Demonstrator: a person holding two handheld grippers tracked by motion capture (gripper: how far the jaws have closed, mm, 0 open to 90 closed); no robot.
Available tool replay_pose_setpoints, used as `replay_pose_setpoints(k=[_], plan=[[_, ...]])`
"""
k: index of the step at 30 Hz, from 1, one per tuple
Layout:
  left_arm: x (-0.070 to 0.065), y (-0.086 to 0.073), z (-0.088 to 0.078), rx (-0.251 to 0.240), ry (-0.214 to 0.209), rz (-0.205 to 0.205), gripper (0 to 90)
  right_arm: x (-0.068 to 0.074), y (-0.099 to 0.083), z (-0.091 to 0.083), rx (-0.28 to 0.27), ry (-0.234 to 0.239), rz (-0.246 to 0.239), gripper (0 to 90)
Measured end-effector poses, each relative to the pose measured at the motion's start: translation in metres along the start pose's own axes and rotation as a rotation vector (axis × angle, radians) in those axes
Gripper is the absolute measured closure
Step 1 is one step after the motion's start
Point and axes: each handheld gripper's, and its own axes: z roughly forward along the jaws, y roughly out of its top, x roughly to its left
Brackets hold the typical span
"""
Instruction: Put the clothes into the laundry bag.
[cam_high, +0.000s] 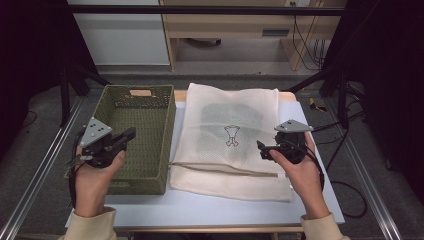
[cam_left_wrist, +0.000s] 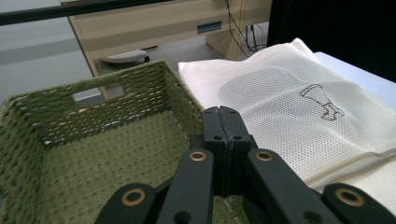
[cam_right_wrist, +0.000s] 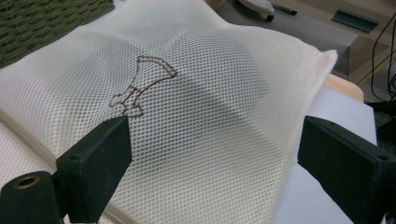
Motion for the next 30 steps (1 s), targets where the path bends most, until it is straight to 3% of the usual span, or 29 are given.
replay_pose_setpoints(k=[4, 5, 10, 16, 20, 24, 30], plan=[[0.011, -0.001, -0.006, 0.009, 0.024, -0.001, 89.7, -0.012, 0.001, 0.0, 0.002, -0.026, 0.02, 9.8], [0.017, -0.002, -0.011, 0.007, 0.048, -0.001, 89.7, -0.015, 0.0, 0.0, 0.004, -0.031, 0.025, 9.9], [0.032, -0.004, -0.02, -0.003, 0.039, -0.046, 87.2, -0.031, -0.009, 0.006, 0.027, -0.056, 0.065, 10.1], [0.043, -0.005, -0.029, -0.005, 0.063, -0.053, 80.2, -0.044, -0.023, 0.011, 0.05, -0.077, 0.09, 10.0], [0.05, -0.008, -0.03, 0.009, 0.088, -0.051, 70.2, -0.051, -0.03, 0.01, 0.058, -0.09, 0.103, 9.7], [0.056, -0.011, -0.031, 0.018, 0.139, -0.046, 57.3, -0.059, -0.037, 0.009, 0.056, -0.098, 0.109, 9.4], [0.065, -0.015, -0.032, 0.026, 0.159, -0.041, 42.4, -0.069, -0.045, 0.007, 0.046, -0.109, 0.129, 9.0]])
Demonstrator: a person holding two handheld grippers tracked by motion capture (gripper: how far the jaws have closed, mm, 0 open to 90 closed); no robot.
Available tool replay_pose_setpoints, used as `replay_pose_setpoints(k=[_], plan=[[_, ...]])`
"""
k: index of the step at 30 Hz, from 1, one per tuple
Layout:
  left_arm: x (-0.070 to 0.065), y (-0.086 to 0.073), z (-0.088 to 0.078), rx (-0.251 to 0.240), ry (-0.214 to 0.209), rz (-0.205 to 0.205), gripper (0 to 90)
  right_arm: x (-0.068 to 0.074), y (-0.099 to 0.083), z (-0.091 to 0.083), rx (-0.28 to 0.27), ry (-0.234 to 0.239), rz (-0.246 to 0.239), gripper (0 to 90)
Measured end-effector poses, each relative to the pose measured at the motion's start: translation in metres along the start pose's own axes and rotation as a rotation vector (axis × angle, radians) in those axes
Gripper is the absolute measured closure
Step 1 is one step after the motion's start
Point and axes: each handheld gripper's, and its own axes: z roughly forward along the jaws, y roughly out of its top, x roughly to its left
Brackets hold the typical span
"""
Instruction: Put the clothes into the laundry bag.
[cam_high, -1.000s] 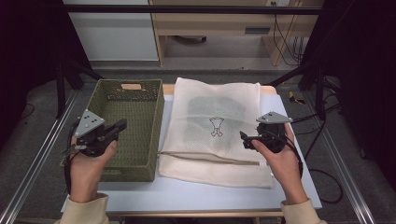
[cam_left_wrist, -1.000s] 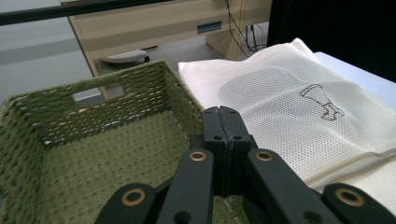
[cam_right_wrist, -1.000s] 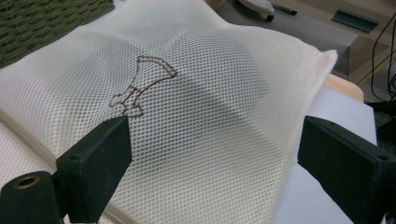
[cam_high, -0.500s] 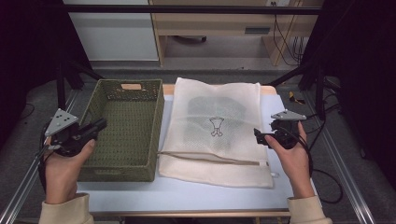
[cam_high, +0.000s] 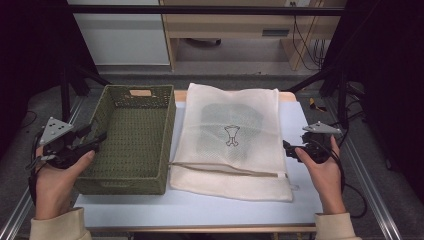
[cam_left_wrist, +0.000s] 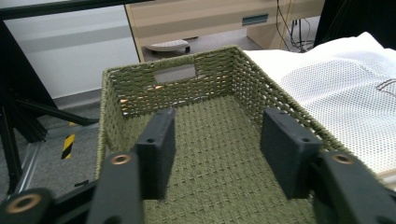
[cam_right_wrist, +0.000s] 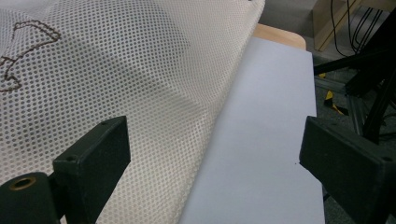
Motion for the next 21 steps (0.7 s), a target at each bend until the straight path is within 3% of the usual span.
replay_pose_setpoints(k=[7, 17, 21], plan=[[0.009, -0.006, 0.004, 0.018, 0.001, -0.01, 20.7, -0.007, -0.011, 0.001, -0.004, -0.003, 0.014, 8.0], [0.033, -0.022, 0.003, 0.051, 0.023, -0.049, 10.3, -0.014, -0.027, 0.004, 0.006, -0.002, 0.027, 7.4], [0.038, -0.029, -0.001, 0.041, 0.037, -0.061, 8.4, -0.015, -0.036, 0.007, 0.007, 0.003, 0.036, 7.3]])
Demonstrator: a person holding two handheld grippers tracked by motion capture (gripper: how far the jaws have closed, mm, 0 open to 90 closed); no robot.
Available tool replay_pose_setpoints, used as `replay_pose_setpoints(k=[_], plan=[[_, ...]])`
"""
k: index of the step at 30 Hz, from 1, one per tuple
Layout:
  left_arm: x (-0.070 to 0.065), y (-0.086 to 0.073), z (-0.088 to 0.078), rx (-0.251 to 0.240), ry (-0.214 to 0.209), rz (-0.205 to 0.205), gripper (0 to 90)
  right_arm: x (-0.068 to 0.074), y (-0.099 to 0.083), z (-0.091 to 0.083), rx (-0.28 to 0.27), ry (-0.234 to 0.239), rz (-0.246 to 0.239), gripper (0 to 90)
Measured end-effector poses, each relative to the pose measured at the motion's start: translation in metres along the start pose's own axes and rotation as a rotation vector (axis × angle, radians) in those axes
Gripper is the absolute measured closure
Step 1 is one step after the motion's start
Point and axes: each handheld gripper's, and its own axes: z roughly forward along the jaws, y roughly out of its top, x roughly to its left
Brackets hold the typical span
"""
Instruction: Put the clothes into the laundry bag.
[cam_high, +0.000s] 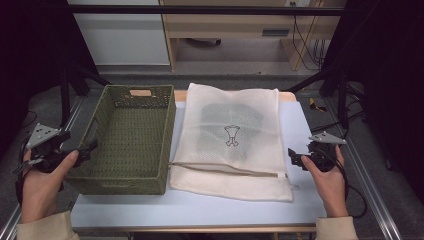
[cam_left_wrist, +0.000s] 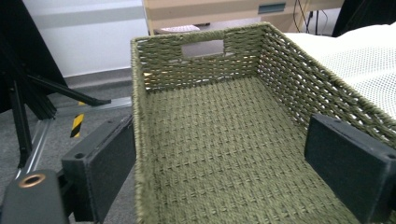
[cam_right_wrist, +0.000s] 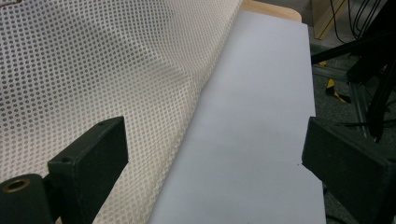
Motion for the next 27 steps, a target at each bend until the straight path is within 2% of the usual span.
replay_pose_setpoints(k=[5, 16, 19, 24, 27], plan=[[0.007, -0.009, -0.005, -0.012, 0.017, -0.011, 7.7, -0.001, -0.011, 0.002, 0.006, 0.0, -0.009, 7.3], [0.011, -0.033, -0.013, 0.043, 0.048, -0.006, 8.2, 0.0, -0.037, 0.005, 0.06, -0.007, -0.018, 9.5], [0.011, -0.038, -0.018, 0.03, 0.089, -0.018, 10.1, 0.001, -0.043, 0.005, 0.073, -0.011, -0.04, 9.7], [0.011, -0.04, -0.025, 0.01, 0.072, -0.019, 9.6, 0.004, -0.047, 0.003, 0.009, -0.023, -0.083, 9.5], [0.009, -0.038, -0.025, 0.007, 0.065, -0.013, 9.2, 0.006, -0.049, 0.004, -0.002, -0.018, -0.099, 9.3]])
